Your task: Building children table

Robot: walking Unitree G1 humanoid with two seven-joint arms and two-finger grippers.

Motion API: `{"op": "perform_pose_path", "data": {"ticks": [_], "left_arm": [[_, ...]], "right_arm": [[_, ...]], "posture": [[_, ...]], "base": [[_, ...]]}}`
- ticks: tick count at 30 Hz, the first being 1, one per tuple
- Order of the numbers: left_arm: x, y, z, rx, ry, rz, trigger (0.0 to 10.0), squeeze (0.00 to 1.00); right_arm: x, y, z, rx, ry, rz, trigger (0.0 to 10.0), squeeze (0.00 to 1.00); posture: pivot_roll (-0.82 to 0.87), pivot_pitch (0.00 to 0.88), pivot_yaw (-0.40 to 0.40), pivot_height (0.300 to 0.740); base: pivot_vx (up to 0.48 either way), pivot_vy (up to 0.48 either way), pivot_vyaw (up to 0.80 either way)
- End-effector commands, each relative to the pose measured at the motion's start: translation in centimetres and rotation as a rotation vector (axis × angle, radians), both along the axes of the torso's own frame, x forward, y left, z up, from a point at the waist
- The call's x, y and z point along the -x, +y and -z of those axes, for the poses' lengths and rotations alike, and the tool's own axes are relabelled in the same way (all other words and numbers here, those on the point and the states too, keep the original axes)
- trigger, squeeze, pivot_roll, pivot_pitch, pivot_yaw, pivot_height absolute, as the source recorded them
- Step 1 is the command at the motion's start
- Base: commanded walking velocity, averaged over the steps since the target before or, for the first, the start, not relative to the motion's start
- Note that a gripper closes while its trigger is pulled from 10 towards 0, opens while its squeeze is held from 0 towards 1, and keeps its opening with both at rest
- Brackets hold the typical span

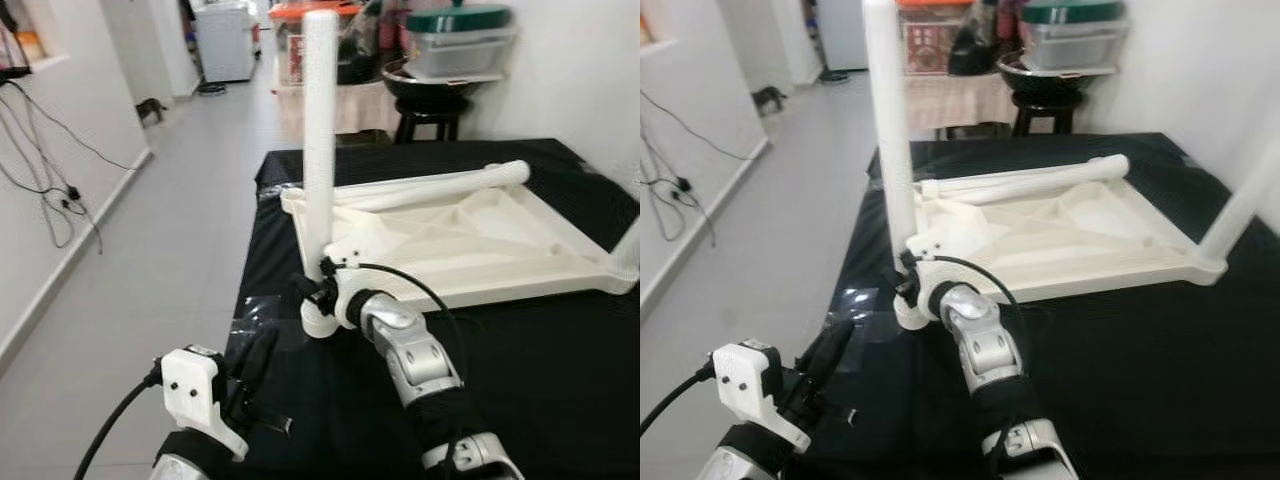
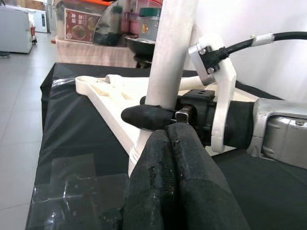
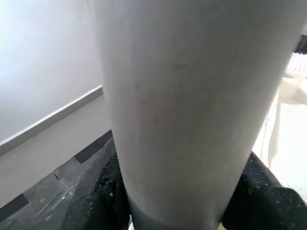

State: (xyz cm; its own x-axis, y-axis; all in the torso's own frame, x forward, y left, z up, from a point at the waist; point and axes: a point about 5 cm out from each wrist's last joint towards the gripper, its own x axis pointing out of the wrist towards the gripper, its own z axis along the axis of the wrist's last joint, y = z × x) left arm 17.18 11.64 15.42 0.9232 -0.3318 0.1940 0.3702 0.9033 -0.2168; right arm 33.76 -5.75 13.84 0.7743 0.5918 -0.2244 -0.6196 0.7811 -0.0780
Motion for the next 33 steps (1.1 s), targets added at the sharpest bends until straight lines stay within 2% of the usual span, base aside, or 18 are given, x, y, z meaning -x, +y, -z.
{"op": "perform_pose_path", "data": {"ticks": [1,4,5,7,8,9,10,11,12,13,14,17,20,21,23,26,31,33], "left_arm": [[-0.1,0.1,0.4,-0.013,0.021,-0.01,10.0,0.0],[-0.2,0.1,0.4,-0.014,0.021,-0.011,10.0,0.0],[-0.2,0.1,0.5,-0.013,0.021,-0.009,10.0,0.0],[-0.2,0.1,0.5,-0.013,0.021,-0.009,10.0,0.0],[-0.2,0.0,0.5,-0.013,0.021,-0.008,10.0,0.0],[-0.2,0.0,0.5,-0.012,0.022,-0.006,10.0,0.0],[-0.2,0.0,0.5,-0.011,0.022,-0.004,10.0,0.0],[-0.2,0.0,0.5,-0.01,0.022,-0.003,10.0,0.0],[-0.2,0.0,0.5,-0.01,0.022,-0.003,10.0,0.0],[-0.2,0.0,0.5,-0.01,0.021,-0.003,10.0,0.0],[-0.2,0.0,0.5,-0.01,0.021,-0.003,10.0,0.0],[-0.2,0.0,0.5,-0.012,0.02,-0.005,10.0,0.0],[-0.2,-0.1,0.5,-0.013,0.02,-0.006,10.0,0.0],[-0.2,-0.1,0.5,-0.013,0.02,-0.006,10.0,0.0],[-0.2,-0.1,0.5,-0.014,0.02,-0.007,10.0,0.0],[-0.1,-0.2,0.5,-0.014,0.02,-0.007,10.0,0.0],[-0.1,-0.3,0.6,-0.013,0.023,-0.008,10.0,0.0],[-0.1,-0.3,0.6,-0.013,0.023,-0.008,10.0,0.0]], "right_arm": [[0.4,0.3,0.9,0.012,0.064,-0.011,10.0,1.0],[0.1,0.5,-0.1,-0.012,0.046,-0.049,10.0,1.0],[-0.2,0.7,-0.9,-0.026,0.023,-0.111,10.0,1.0],[-0.2,0.7,-0.9,-0.026,0.023,-0.111,10.0,1.0],[-0.4,0.8,-1.5,-0.033,0.0,-0.179,10.0,1.0],[-0.4,1.0,-2.2,-0.036,-0.022,-0.305,10.0,0.91],[-0.3,1.0,-2.8,-0.023,-0.051,-0.452,10.0,0.0],[-0.2,1.0,-3.1,-0.008,-0.068,-0.545,10.0,0.0],[-0.2,1.0,-3.1,-0.008,-0.068,-0.545,10.0,0.0],[-0.2,0.9,-3.4,-0.011,-0.056,-0.624,10.0,0.0],[-0.2,0.9,-3.4,-0.011,-0.056,-0.624,10.0,0.0],[-0.7,1.2,-4.0,-0.019,-0.014,-0.771,10.0,0.0],[-0.9,1.4,-4.1,-0.027,0.0,-0.793,10.0,0.0],[-0.9,1.5,-4.1,-0.034,0.01,-0.805,0.4,0.0],[-1.2,1.6,-4.1,-0.042,0.024,-0.804,0.0,0.0],[-1.3,1.5,-4.0,-0.044,0.036,-0.806,0.0,0.0],[-1.8,-0.1,-2.8,-0.073,0.067,-0.768,0.0,0.0],[-1.8,-0.1,-2.8,-0.073,0.067,-0.768,0.0,0.0]], "posture": [[0.0,0.034,0.028,0.74],[0.0,0.032,0.028,0.74],[0.0,0.031,0.028,0.74],[0.0,0.031,0.028,0.74],[0.0,0.031,0.028,0.74],[0.0,0.031,0.028,0.74],[0.0,0.027,0.026,0.74],[0.0,0.025,0.026,0.74],[0.0,0.025,0.026,0.74],[0.0,0.025,0.024,0.74],[0.0,0.025,0.024,0.74],[0.01,0.02,0.022,0.74],[0.02,0.019,0.022,0.74],[0.02,0.019,0.022,0.74],[0.02,0.018,0.022,0.74],[0.02,0.016,0.022,0.74],[0.01,0.018,0.028,0.74],[0.01,0.018,0.028,0.74]], "base": [[0.0,0.0,0.0],[0.0,0.0,0.0],[0.0,0.0,0.0],[0.0,0.0,0.0],[0.0,0.0,0.0],[0.0,0.0,0.0],[0.0,0.0,0.0],[0.0,0.0,0.0],[0.0,0.0,0.0],[0.0,0.0,0.0],[0.0,0.0,0.0],[0.0,0.0,0.0],[0.0,0.0,0.0],[0.0,0.0,0.0],[0.0,0.0,0.0],[0.0,0.0,0.0],[0.0,0.0,0.0],[0.0,0.0,0.0]]}}
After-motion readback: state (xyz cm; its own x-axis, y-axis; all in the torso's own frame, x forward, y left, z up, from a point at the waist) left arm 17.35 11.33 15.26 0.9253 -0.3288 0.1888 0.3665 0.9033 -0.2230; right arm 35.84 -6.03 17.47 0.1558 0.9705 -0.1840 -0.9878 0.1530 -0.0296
